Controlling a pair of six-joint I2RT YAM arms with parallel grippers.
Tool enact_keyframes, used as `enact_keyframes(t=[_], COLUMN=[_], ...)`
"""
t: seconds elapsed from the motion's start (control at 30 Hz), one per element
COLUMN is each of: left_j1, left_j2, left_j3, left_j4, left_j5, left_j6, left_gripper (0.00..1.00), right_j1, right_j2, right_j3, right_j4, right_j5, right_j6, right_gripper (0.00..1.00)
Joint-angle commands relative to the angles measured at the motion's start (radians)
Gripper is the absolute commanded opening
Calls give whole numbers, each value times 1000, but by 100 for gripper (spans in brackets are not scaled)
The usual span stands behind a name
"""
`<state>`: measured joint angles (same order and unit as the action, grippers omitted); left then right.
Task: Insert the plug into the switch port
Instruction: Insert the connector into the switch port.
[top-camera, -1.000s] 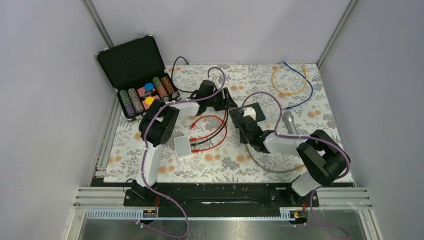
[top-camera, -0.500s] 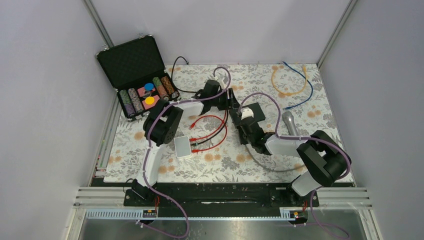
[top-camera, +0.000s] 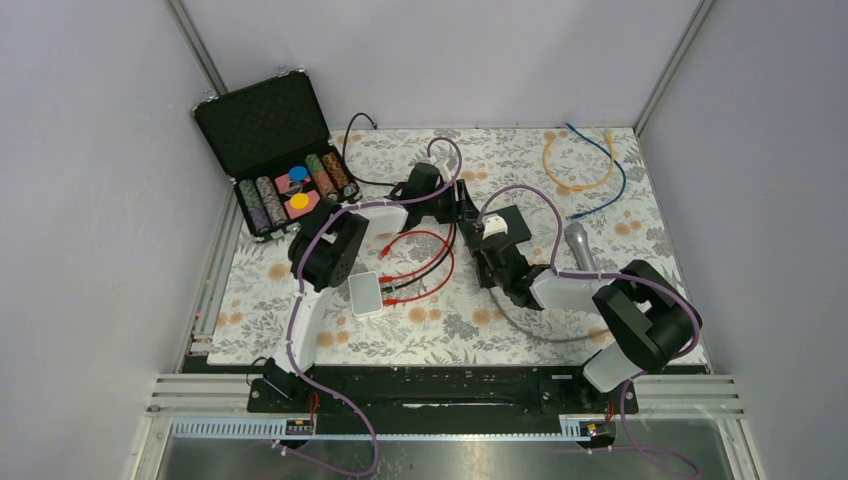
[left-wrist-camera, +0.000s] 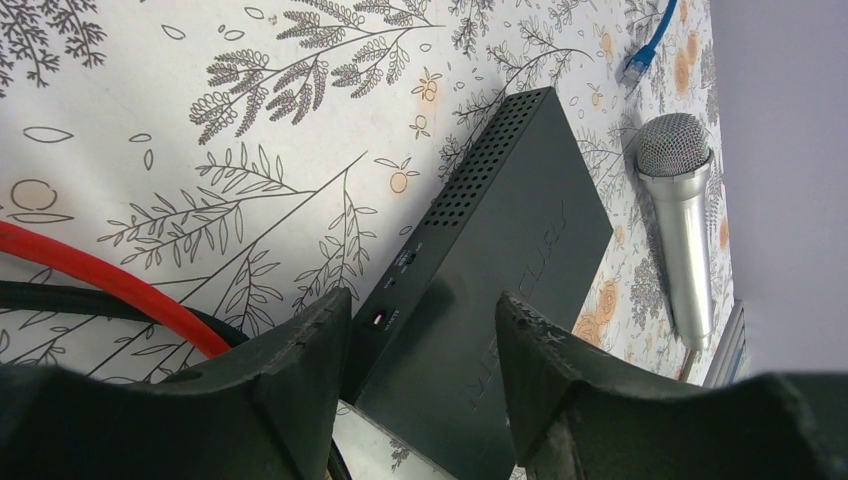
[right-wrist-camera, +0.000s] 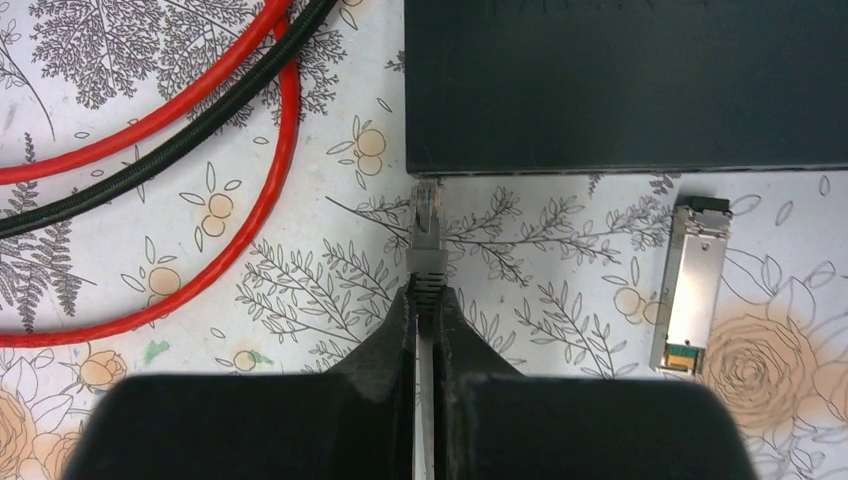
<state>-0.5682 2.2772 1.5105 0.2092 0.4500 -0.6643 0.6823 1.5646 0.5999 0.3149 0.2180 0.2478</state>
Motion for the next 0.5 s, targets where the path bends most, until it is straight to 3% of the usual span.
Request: enact_keyframes(t=[0.0,0.47], left_j1=[-5,-6], left_j2=[11,5], left_j3=[-21,-32], left_j4=[37,39], left_j5=[20,15], left_j6=[-5,-6], left_gripper=[55,55], right_j1=[-7,-13], right_j2=[-72,-60], right_j3=[-22,-10], right_j4=[-39,-5], right_j5=[22,17], right_j6=[25,35], right_gripper=[0,0])
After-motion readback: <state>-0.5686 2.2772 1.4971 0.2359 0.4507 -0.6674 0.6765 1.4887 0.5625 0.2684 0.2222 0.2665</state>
